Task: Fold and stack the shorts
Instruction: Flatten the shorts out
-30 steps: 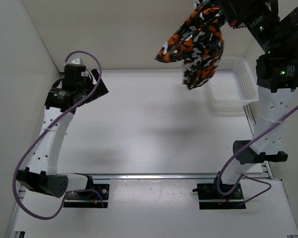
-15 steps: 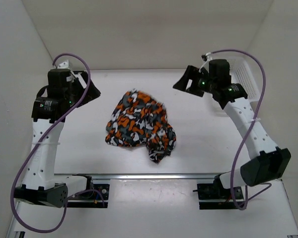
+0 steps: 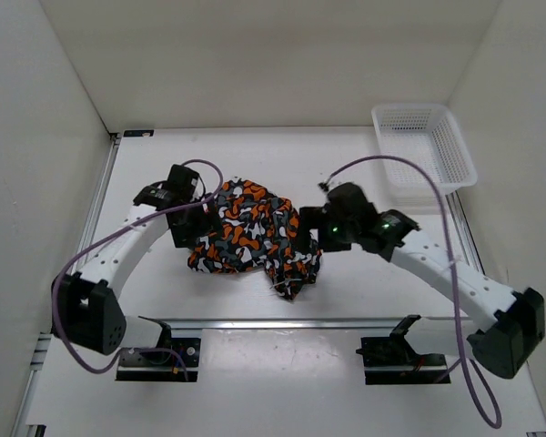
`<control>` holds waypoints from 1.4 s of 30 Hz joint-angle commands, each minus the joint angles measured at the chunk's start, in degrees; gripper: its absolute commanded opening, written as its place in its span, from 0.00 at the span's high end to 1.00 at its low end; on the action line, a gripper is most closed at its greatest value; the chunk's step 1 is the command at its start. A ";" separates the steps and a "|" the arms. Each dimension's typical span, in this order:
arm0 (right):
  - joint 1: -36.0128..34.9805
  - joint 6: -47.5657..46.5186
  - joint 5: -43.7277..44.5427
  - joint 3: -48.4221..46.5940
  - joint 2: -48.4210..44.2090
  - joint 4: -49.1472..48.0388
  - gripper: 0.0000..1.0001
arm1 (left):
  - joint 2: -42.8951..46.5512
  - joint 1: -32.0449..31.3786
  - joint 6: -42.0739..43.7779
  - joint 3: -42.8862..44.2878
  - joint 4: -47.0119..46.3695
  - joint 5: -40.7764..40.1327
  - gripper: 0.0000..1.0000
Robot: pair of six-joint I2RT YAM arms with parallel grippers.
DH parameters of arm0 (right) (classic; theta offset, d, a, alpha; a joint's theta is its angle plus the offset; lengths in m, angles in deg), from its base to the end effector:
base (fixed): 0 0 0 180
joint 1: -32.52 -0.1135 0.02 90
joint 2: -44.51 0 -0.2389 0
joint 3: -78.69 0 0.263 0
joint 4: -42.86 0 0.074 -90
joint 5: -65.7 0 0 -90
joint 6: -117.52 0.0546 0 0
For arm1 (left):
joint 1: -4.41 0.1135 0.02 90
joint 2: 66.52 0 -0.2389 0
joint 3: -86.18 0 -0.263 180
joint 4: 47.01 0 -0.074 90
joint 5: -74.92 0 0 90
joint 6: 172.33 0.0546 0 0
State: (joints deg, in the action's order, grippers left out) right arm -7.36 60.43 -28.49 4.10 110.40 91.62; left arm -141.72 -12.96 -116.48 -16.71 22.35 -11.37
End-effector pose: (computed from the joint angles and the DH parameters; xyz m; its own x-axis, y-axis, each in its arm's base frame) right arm 0.2128 0.1830 0.2887 -0.7854 0.0499 -0.6170 -0.3045 0.8366 0.4553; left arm 0.2577 -0.0843 0.2346 -0.9100 -0.3023 -0.2838 -0.2287 0.9368 -0.2647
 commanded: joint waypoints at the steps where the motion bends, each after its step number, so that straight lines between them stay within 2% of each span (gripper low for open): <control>1: -6.87 2.34 6.99 1.47 5.03 -0.59 0.06 | -4.06 -0.83 -1.71 -0.11 -5.71 -0.45 0.11; 4: -9.95 2.34 8.23 1.47 10.56 -1.21 0.05 | -10.30 -0.83 -0.57 -0.11 -6.24 -0.45 0.16; 6: -10.57 2.34 9.46 1.47 13.37 -3.05 0.07 | -14.26 -0.83 -0.57 -0.11 -7.55 -0.45 0.11; 7: -10.57 2.34 9.46 2.07 14.17 -3.92 0.09 | -15.49 -0.83 -0.04 -0.11 -7.56 0.33 0.05; 8: -10.57 2.34 9.46 2.08 15.49 -5.67 0.13 | -17.94 -0.83 -0.04 -0.63 -8.43 0.86 0.05; 10: -9.87 1.82 6.84 2.08 16.64 -7.70 0.37 | -19.98 -1.35 -0.04 -0.64 -10.27 3.92 0.07; 11: -8.39 0.94 5.00 2.08 17.16 -8.67 0.49 | -21.99 -1.36 0.48 -0.03 -10.89 4.72 0.19; 12: -8.37 0.41 3.24 1.30 18.04 -9.98 0.79 | -22.97 -1.36 1.19 0.67 -10.90 5.25 0.41; 13: -7.68 -0.20 2.00 0.59 18.05 -10.00 0.91 | -23.58 -1.36 1.19 1.55 -10.90 6.57 0.68; 14: -7.67 -1.60 1.99 -1.24 18.05 -10.00 1.00 | -23.59 -1.36 2.06 2.34 -10.90 7.36 0.88; 17: -6.53 -4.60 3.47 -4.76 15.42 -6.40 1.00 | -21.93 -1.36 2.07 6.20 -7.31 6.59 0.90; 22: -5.21 -13.38 7.96 -17.15 7.26 3.44 1.00 | -11.57 -1.36 2.07 19.47 2.88 0.52 0.90; 27: -4.68 -23.39 5.34 -24.97 -1.10 8.80 1.00 | -0.49 -1.36 2.07 29.67 9.39 -0.89 0.90; 31: -4.68 -24.82 5.76 -29.19 -7.69 13.82 1.00 | 8.90 -1.36 2.07 36.35 14.76 -4.23 0.90; 33: -4.68 -24.30 7.08 -29.82 -9.10 14.35 1.00 | 10.77 -1.36 2.07 38.82 15.47 -4.76 0.90; 37: -4.68 -22.53 15.23 -30.35 -7.63 14.35 1.00 | 8.33 -1.36 2.60 40.85 13.38 -6.06 0.90; 39: -4.16 -23.14 22.68 -30.35 -5.17 12.61 1.00 | 3.06 -1.36 4.34 41.37 10.21 -6.08 0.90; 42: -0.66 -26.40 23.62 -29.12 3.51 4.99 1.00 | -7.21 1.36 7.06 41.37 2.74 -5.73 0.90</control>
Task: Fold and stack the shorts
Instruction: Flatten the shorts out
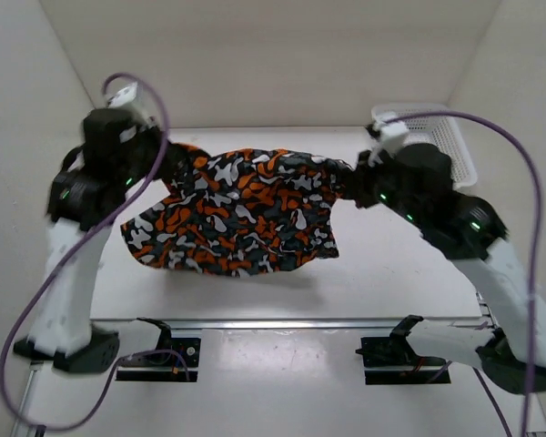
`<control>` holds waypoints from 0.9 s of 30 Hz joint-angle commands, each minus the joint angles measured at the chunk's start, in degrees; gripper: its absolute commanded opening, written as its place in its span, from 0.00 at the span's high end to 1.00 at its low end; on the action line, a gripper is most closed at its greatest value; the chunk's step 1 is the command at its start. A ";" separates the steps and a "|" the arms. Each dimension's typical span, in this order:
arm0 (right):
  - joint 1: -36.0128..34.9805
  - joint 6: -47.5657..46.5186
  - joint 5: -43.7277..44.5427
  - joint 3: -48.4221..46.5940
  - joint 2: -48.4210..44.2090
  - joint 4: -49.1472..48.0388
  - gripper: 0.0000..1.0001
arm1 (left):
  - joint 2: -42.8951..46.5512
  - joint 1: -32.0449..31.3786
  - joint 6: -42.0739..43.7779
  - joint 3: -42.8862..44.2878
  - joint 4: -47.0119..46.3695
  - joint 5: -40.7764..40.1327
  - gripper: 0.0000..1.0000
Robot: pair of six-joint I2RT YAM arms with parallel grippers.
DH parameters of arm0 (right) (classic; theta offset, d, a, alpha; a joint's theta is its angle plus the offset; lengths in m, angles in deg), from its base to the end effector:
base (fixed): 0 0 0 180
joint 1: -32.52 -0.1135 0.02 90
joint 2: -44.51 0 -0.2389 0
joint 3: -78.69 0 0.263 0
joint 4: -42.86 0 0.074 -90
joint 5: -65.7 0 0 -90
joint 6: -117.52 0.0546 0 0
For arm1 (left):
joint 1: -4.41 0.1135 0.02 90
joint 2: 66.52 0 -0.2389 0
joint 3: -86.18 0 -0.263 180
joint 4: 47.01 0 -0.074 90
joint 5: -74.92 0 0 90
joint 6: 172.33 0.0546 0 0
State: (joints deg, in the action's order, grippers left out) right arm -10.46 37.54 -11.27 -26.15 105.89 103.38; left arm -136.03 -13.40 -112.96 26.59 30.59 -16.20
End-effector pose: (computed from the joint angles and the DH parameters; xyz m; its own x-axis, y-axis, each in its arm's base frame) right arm 0.1679 0.1397 0.4668 -0.2995 -0.0474 -0.9529 -0.4614 0.8814 0.1012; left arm 0.2070 -0.0654 0.4836 -0.5154 -0.3694 -0.7732 0.0309 0.8937 -0.4476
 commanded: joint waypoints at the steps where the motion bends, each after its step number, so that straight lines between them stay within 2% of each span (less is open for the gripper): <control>1: 7.08 -3.52 1.60 1.13 10.40 -8.64 1.00 | -16.23 2.42 4.17 -0.62 -6.99 -0.90 0.86; 2: 10.34 -1.52 -2.36 0.09 12.86 -10.05 1.00 | -20.27 3.20 4.18 1.31 -7.01 -2.03 0.72; 3: 16.64 0.24 -6.06 -0.71 18.71 -11.72 0.98 | -29.36 4.26 4.18 7.85 -4.14 -3.43 0.52; 4: 19.49 2.09 -9.05 -1.93 21.90 -11.74 0.83 | -33.97 4.27 4.18 12.09 -1.41 -4.75 0.30; 5: 21.69 3.33 -11.52 -3.34 25.07 -11.13 0.54 | -38.37 4.27 4.18 16.66 2.01 -5.81 0.13; 6: 24.41 4.82 -13.72 -6.22 30.58 -9.21 0.31 | -45.29 4.27 3.48 25.49 8.92 -6.34 0.08; 7: 25.13 5.62 -12.96 -7.47 32.55 -7.97 0.10 | -47.27 4.27 3.47 28.63 11.34 -6.35 0.06; 8: 25.14 6.41 -11.82 -8.01 33.70 -7.00 0.06 | -47.81 4.27 2.95 29.88 12.32 -6.35 0.03; 9: 25.92 7.72 -11.29 -6.62 33.71 -6.99 0.04 | -45.38 3.66 2.95 29.19 12.33 -6.87 0.01; 10: 26.45 8.43 -10.76 -4.95 32.76 -7.86 0.00 | -43.18 3.65 2.16 25.01 9.98 -6.87 0.00; 15: 28.13 12.30 -11.27 10.68 23.27 -9.79 0.00 | -25.19 3.04 1.63 2.95 3.11 -5.12 0.00; 16: 28.13 13.00 -12.15 13.58 21.43 -10.32 0.00 | -22.79 3.04 0.50 -6.32 2.23 -4.51 0.04; 18: 28.13 16.23 -13.38 22.60 15.19 -11.03 0.05 | -18.13 2.25 -1.00 -16.11 -0.05 -3.80 0.07; 19: 28.13 17.30 -14.87 25.88 11.08 -11.99 0.09 | -13.85 1.64 -2.92 -25.47 -0.59 -3.80 0.07; 21: 27.61 20.63 -14.88 31.78 6.93 -12.61 0.11 | -9.96 1.63 -5.13 -33.97 -1.12 -3.01 0.07; 22: 26.56 21.26 -14.88 37.20 3.34 -12.61 0.12 | -6.63 1.63 -7.49 -41.23 -2.77 -2.14 0.07; 25: 24.19 24.76 -16.64 46.26 -1.51 -14.19 0.15 | -2.31 1.63 -12.67 -53.64 -9.25 5.32 0.03; 27: 24.17 29.24 -15.32 49.89 -2.76 -14.20 0.14 | -2.29 1.63 -15.15 -58.33 -13.58 10.59 0.03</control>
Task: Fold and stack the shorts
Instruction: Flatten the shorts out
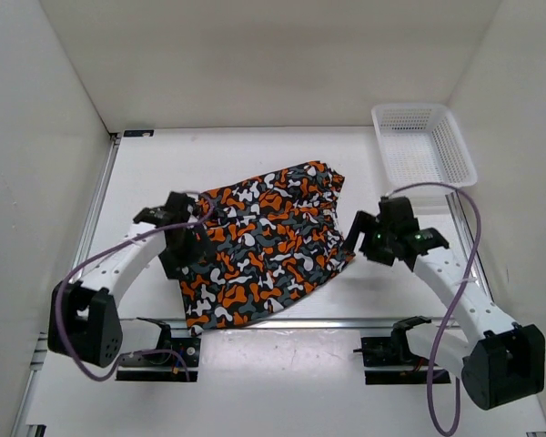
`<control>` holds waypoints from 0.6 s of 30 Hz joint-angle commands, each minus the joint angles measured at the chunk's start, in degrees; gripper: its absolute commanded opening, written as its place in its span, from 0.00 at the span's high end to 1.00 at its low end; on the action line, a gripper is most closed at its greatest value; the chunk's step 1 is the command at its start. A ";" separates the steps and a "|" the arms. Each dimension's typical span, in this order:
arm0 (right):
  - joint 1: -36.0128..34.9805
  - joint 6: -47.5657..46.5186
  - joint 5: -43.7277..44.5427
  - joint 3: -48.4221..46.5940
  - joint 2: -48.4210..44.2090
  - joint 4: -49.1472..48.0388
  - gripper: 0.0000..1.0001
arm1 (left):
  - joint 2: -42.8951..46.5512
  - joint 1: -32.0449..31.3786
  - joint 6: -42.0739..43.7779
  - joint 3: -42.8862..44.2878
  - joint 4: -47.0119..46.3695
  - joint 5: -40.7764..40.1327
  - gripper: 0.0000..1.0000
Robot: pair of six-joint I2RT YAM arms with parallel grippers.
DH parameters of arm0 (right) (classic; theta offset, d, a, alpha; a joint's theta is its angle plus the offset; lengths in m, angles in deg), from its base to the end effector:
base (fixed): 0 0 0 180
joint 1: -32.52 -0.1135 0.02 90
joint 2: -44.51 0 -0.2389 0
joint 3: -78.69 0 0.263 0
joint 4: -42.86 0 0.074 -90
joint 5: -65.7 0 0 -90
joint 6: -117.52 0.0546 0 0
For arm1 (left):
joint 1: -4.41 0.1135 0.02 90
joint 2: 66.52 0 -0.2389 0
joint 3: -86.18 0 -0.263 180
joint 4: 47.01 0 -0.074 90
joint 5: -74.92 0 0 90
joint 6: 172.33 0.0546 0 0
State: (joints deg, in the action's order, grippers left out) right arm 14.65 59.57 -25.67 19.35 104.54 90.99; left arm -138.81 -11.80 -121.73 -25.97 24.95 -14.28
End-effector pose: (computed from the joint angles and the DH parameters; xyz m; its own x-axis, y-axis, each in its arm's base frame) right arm 0.2359 0.0774 0.2205 -0.7779 0.3066 -0.5485 0.1074 0.9249 0.3647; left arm 0.2300 -0.0677 0.1957 -0.9004 -0.3992 -0.1731 -0.3743 0.9135 -0.1597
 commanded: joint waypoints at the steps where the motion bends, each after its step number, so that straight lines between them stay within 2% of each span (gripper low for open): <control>1: 0.80 9.50 -2.66 7.36 -1.41 -2.59 0.13 | -1.52 0.04 -7.35 -7.44 -9.70 8.69 0.05; 2: 1.60 10.13 -7.29 8.52 -0.88 -4.25 0.11 | -2.75 -0.49 -8.67 -8.41 -11.55 8.69 0.19; 3: 2.30 10.66 -9.51 9.49 -0.01 -5.31 0.11 | -3.90 -0.49 -9.64 -8.94 -11.56 6.26 0.38; 5: 3.10 11.72 -12.07 11.52 2.37 -8.72 0.11 | -5.40 -1.20 -10.35 -8.34 -12.26 4.31 0.61; 10: 3.10 12.77 -11.91 12.84 5.61 -14.89 0.25 | -12.86 -1.20 -7.98 -2.28 -12.88 1.67 0.61; 14: 3.72 13.47 -11.91 11.79 12.72 -17.18 0.30 | -24.70 -1.72 -6.39 4.22 -12.88 1.66 0.61; 18: 3.72 14.00 -11.91 11.79 15.72 -21.48 0.38 | -32.62 -1.72 -3.50 11.15 -12.88 2.89 0.62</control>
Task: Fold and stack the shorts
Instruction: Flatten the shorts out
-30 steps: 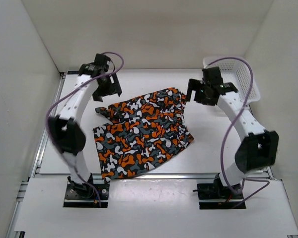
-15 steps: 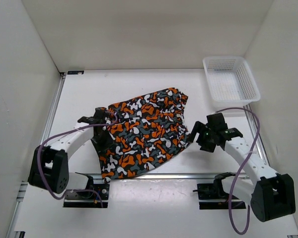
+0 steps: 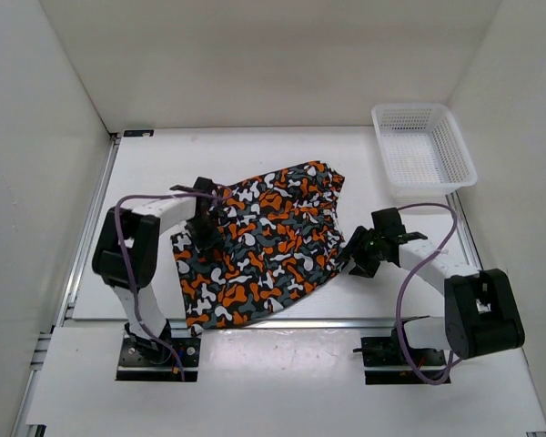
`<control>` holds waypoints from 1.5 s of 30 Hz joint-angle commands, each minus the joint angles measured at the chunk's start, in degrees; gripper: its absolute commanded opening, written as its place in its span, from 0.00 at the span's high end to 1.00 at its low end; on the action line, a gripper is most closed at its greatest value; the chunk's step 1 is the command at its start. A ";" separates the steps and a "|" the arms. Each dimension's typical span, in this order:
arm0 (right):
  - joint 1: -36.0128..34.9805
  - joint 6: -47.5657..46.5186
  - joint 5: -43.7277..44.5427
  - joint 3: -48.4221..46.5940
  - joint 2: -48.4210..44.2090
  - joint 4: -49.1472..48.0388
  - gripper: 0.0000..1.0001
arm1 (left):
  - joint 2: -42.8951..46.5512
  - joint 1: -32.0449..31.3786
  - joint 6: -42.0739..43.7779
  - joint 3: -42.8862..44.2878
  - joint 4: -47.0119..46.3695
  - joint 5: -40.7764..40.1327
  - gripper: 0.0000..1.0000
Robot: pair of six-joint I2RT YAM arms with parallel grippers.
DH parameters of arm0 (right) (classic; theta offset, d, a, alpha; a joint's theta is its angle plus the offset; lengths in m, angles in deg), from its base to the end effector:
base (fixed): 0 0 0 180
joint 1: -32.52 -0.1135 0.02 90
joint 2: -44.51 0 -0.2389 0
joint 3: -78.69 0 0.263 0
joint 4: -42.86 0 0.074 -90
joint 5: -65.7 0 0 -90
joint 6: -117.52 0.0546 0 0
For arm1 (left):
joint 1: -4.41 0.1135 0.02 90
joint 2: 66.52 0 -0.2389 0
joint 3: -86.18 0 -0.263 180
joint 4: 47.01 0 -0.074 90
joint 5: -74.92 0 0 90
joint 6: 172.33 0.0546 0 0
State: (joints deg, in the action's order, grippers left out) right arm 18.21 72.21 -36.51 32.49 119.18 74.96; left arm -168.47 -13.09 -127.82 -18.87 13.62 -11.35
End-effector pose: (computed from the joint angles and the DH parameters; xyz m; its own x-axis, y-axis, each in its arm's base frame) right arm 0.2400 0.0731 0.1076 -0.8407 0.4949 -0.2198 0.3502 0.8064 0.4765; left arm 0.2937 -0.0963 0.0994 -0.8838 -0.4675 0.0174 -0.4674 0.8809 -0.0751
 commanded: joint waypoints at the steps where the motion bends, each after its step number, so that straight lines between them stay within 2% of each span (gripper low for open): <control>1: 0.15 1.89 -1.06 -0.83 1.78 -5.99 0.39 | -4.47 -0.43 3.39 5.38 -1.56 -0.04 0.62; 3: -0.37 1.90 -1.06 -0.82 4.16 -6.61 0.44 | -8.59 -0.43 4.71 7.84 -1.56 0.49 0.64; 6: -0.37 2.94 -1.06 -1.35 5.48 -8.11 0.61 | -13.42 0.09 7.34 13.37 -0.95 1.55 0.65; 7: -0.37 2.95 -0.19 -2.05 5.48 -8.11 0.69 | -14.84 0.09 8.57 17.48 0.45 1.55 0.65; 8: -0.37 2.95 1.21 -2.05 5.48 -8.11 0.87 | -16.25 0.09 9.36 19.96 2.72 1.02 0.65; 10: -0.37 2.95 2.45 -4.24 5.48 -5.75 0.99 | -20.63 0.09 10.95 28.88 5.54 0.15 0.65; 12: -0.37 3.56 4.11 -4.87 5.48 -4.77 0.99 | -23.89 0.09 12.79 35.85 9.24 -0.74 0.65; 13: -0.37 4.70 5.08 -4.87 4.87 -4.77 0.99 | -27.82 0.09 12.80 43.72 10.47 -1.52 0.65; 15: -0.37 6.54 5.09 -4.34 4.87 -5.29 0.99 | -32.58 0.09 14.46 53.24 14.50 -2.92 0.67; 16: -0.37 8.90 5.09 -3.73 4.34 -5.29 0.99 | -37.13 0.09 14.47 58.43 19.92 -3.89 0.67; 17: -0.89 9.71 5.09 -3.72 4.34 -6.86 0.99 | -39.01 0.09 14.99 68.57 22.67 -5.03 0.67; 18: -0.90 10.41 5.09 -3.72 4.34 -6.88 0.99 | -40.24 0.09 15.00 72.85 24.61 -7.39 0.66; 19: -1.42 10.94 5.87 -4.42 4.34 -6.88 0.99 | -40.78 0.09 15.61 78.46 27.50 -8.37 0.61; 20: -1.43 10.95 6.40 -4.95 4.34 -6.88 0.99 | -39.30 0.70 16.13 79.39 28.23 -9.25 0.53; 21: -1.95 10.95 7.02 -4.95 4.95 -6.18 0.99 | -37.29 0.71 16.14 78.87 28.23 -9.96 0.32; 22: -1.95 10.95 7.72 -5.91 5.48 -6.17 0.99 | -31.52 1.93 16.14 74.69 28.23 -10.66 0.19; 23: -1.95 10.95 7.72 -6.53 5.48 -5.56 0.99 | -27.90 2.55 16.14 71.26 27.19 -10.67 0.11; 25: -1.95 10.95 8.25 -6.54 6.09 -5.56 0.99 | -19.99 4.56 15.61 62.39 24.82 -10.67 0.02; 26: -1.95 10.95 8.25 -6.54 6.10 -5.56 0.99 | -11.34 5.36 15.00 51.64 23.07 -10.67 0.02; 27: -1.95 10.95 8.25 -6.54 6.10 -5.56 0.99 | -6.99 6.24 14.30 45.88 19.31 -9.97 0.02; 28: -1.95 10.95 8.25 -6.54 6.10 -5.56 0.99 | -2.86 7.20 13.60 40.34 17.70 -7.88 0.04; 29: -1.95 10.95 8.25 -6.54 6.10 -4.95 0.99 | 4.23 9.13 12.02 30.19 16.38 -6.90 0.09; 32: -1.95 10.25 8.25 -6.54 5.49 -4.94 0.99 | 15.50 11.25 9.20 16.95 12.69 -5.66 0.11; 33: -1.95 9.72 8.25 -6.54 4.61 -4.42 0.99 | 17.82 12.04 7.54 9.60 11.63 -5.05 0.07; 36: -1.95 8.58 8.25 -5.92 3.29 -3.89 0.99 | 21.35 12.75 7.53 0.51 9.17 1.18 0.01; 39: -1.95 8.05 8.25 -5.39 2.67 -3.89 0.99 | 21.88 13.53 6.92 -6.35 5.49 2.24 0.01; 45: -1.95 7.52 8.25 -5.39 2.14 -3.36 0.99 | 15.75 14.06 5.50 -9.29 -1.03 4.01 0.01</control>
State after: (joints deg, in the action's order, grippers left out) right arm 16.38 80.86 -28.93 27.79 122.85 70.31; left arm -151.66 0.22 -121.18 -28.81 19.55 -9.43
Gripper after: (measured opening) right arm 0.014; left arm 0.994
